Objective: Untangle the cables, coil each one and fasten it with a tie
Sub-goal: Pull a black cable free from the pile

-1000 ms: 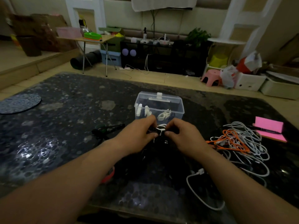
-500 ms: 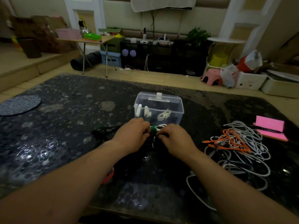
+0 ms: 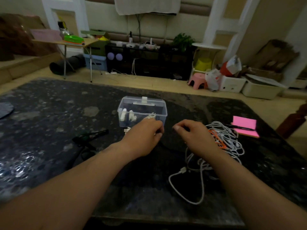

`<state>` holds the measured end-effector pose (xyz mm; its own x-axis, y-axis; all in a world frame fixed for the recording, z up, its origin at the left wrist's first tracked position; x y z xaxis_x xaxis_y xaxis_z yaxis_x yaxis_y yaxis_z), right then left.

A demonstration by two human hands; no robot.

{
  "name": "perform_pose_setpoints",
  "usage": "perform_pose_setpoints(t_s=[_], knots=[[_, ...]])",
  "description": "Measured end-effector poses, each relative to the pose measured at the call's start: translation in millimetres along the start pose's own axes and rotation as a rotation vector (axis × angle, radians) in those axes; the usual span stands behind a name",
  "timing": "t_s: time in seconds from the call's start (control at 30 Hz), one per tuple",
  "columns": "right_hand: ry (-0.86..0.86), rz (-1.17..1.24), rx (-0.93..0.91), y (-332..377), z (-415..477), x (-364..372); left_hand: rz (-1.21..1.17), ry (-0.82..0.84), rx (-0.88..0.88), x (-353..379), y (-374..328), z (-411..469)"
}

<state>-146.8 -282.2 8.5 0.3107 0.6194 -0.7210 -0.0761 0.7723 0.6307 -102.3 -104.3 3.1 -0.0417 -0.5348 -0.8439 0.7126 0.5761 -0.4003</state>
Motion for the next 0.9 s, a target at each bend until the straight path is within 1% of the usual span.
perform_pose_setpoints(t_s=[0.13,0.2,0.27,0.3,0.4,0.43,0.47,0.53,0.6,0.7,0.73,0.8,0.9], knots=[[-0.054,0.28,0.147,-34.3,-1.9,-39.9,-0.012,0.098,0.034,20.6,-32.3,11.3],[-0.031,0.293,0.22,-46.4,-8.6,-57.5,-0.027,0.137,0.019,29.4,-44.0,12.8],[0.051,0.173,0.245,-57.3,-15.3,-69.0,-0.033,0.187,0.008,38.4,-53.9,13.7],[0.124,0.084,0.235,-60.3,-19.6,-71.6,-0.024,0.209,0.008,42.8,-58.6,15.0],[0.45,-0.198,0.148,-61.5,-39.0,-55.7,-0.008,0.247,0.001,51.7,-70.9,18.0],[0.54,-0.291,0.098,-60.6,-45.5,-47.5,-0.009,0.261,-0.002,54.4,-74.3,18.3],[0.572,-0.352,0.052,-59.5,-48.8,-42.6,-0.007,0.276,-0.001,58.0,-76.7,17.9],[0.497,-0.324,0.022,-55.1,-45.9,-45.8,-0.002,0.307,0.005,65.3,-80.5,16.5],[0.332,-0.208,0.052,-56.9,-35.5,-62.2,-0.028,0.31,-0.021,67.7,-80.7,16.5],[0.038,0.165,0.16,-59.1,-23.4,-93.8,-0.119,0.26,-0.085,62.4,-77.9,19.7],[-0.035,0.27,0.169,-57.1,-21.8,-101.4,-0.143,0.242,-0.096,60.6,-77.6,21.1],[-0.112,0.374,0.148,-47.7,-20.1,-109.1,-0.171,0.204,-0.097,57.5,-77.6,23.4],[-0.113,0.499,0.141,-33.7,-18.7,-108.0,-0.18,0.179,-0.097,54.8,-79.1,24.1]])
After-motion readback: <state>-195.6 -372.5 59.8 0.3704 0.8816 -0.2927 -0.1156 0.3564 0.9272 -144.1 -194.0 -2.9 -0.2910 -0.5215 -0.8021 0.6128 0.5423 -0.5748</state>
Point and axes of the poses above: each hand's wrist, its own z-axis towards the middle knuckle, its own x-axis out of the palm, y = z × x, the point moved 7 cm from there along z, towards the middle knuckle, and after that the axes turned 1 degree about -x, right-handed, at the moved point
